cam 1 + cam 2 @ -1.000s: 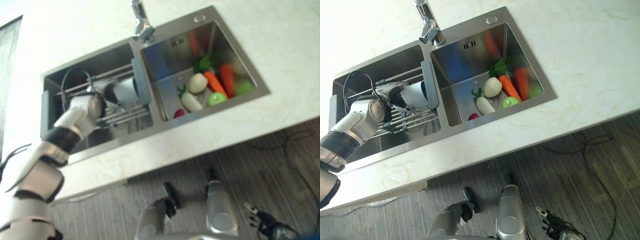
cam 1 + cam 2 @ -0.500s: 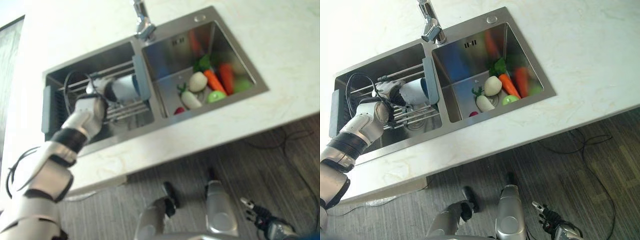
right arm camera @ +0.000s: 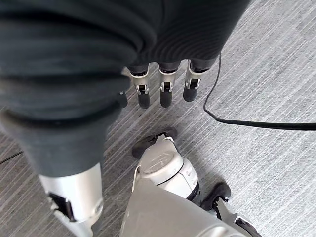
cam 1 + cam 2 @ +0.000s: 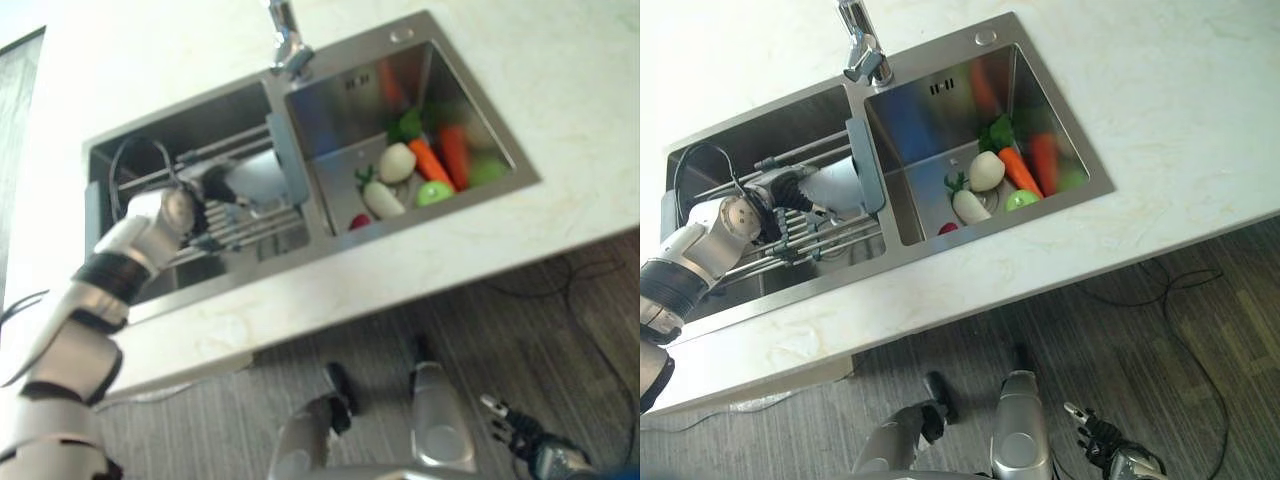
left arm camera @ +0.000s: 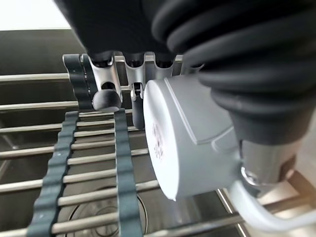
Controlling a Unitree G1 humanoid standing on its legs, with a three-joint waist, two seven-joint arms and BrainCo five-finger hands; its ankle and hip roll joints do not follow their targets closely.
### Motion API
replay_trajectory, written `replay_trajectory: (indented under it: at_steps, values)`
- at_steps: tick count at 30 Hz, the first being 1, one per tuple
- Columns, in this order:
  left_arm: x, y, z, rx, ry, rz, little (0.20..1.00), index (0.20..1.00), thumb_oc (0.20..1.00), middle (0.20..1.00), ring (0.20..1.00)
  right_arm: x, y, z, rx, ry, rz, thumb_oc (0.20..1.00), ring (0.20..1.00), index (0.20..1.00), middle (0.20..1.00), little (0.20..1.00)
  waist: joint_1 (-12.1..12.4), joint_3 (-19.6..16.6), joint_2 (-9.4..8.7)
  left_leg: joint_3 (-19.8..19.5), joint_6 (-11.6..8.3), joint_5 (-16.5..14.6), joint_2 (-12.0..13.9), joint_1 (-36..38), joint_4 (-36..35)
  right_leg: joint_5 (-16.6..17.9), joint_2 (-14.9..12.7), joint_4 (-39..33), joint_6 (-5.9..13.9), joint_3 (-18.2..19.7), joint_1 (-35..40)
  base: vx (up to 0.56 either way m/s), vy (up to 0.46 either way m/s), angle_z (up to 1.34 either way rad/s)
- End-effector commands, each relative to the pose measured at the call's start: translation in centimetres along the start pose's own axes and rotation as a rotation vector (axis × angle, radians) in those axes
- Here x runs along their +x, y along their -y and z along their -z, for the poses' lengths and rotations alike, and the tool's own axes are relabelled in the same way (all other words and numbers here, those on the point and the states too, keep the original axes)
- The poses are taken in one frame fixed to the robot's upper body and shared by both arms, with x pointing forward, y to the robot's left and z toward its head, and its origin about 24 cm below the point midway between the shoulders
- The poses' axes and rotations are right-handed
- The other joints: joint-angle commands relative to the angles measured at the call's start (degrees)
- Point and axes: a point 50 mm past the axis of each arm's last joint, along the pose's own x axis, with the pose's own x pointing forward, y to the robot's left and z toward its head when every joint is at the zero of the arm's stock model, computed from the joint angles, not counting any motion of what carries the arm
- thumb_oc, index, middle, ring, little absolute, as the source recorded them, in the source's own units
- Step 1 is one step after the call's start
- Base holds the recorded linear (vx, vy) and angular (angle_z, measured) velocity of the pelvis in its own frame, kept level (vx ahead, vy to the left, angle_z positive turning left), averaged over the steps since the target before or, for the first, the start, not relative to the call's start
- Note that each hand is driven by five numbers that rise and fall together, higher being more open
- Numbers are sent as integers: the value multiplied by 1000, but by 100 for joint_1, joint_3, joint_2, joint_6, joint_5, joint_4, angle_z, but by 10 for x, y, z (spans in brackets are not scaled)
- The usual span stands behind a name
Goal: Place the dishes in the dishwasher.
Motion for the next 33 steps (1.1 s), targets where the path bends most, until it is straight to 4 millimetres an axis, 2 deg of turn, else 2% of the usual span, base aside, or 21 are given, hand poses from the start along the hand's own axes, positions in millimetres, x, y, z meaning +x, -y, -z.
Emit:
replay_trajectory:
  at_steps: [1, 12, 17, 22, 25, 29, 31, 33]
  values:
    - [-6, 3, -3, 6, 64, -22, 200, 200, 200, 200, 200, -3, 4, 11, -5, -19, -3, 1000, 1000, 1000, 1000, 1000, -47, -205, -48, -737, -384, -382, 238, -216, 435, 214, -213, -232, 499, 134, 60, 0, 0, 0]
    - [-19, -24, 24, 95, -30, -309, 200, 200, 200, 200, 200, -7, 4, 36, 11, -63, 5, 1000, 1000, 1000, 1000, 1000, 154, -649, -163, -727, -392, -420, 350, 52, 435, 61, -258, -232, 456, -201, 451, 12, -15, 10]
    - [-29, -23, 49, 122, -145, -431, 200, 200, 200, 200, 200, -9, 2, 49, 14, -100, 11, 1000, 1000, 1000, 1000, 1000, 233, -896, -173, -748, -398, -466, 393, 260, 435, -61, -261, -232, 430, -344, 742, 81, -5, 19]
    - [-42, -12, 76, 104, -233, -555, 200, 200, 200, 200, 200, -12, 1, 66, 4, -150, 14, 1000, 1000, 1000, 1000, 1000, 336, -1146, -172, -817, -390, -523, 373, 392, 435, -159, -259, -232, 406, -423, 935, 110, 13, 12]
    - [-51, -15, 87, 89, -256, -647, 200, 200, 200, 200, 200, -14, 2, 72, -6, -168, 18, 1000, 1000, 1000, 1000, 1000, 373, -1208, -170, -836, -386, -549, 365, 433, 435, -211, -251, -232, 387, -463, 1006, 43, 12, 6]
    - [-61, -28, 86, 40, -211, -777, 200, 200, 200, 200, 200, -16, 5, 78, -9, -183, 28, 1000, 1000, 1000, 1000, 1000, 446, -1238, -176, -881, -377, -581, 343, 459, 435, -253, -257, -232, 372, -515, 1064, 1, 4, 4]
    - [-75, -43, 72, -15, -101, -928, 200, 200, 200, 200, 200, -19, 6, 88, -2, -200, 38, 1000, 1000, 1000, 1000, 1000, 588, -1297, -214, -973, -359, -625, 322, 540, 435, -331, -260, -232, 333, -624, 1203, 6, -33, 9]
    - [-84, -45, 64, -65, -45, -992, 200, 200, 200, 200, 200, -20, 6, 93, 10, -209, 41, 1000, 1000, 1000, 1000, 1000, 694, -1352, -245, -1043, -349, -649, 309, 598, 435, -384, -262, -232, 309, -697, 1301, 16, -54, 20]
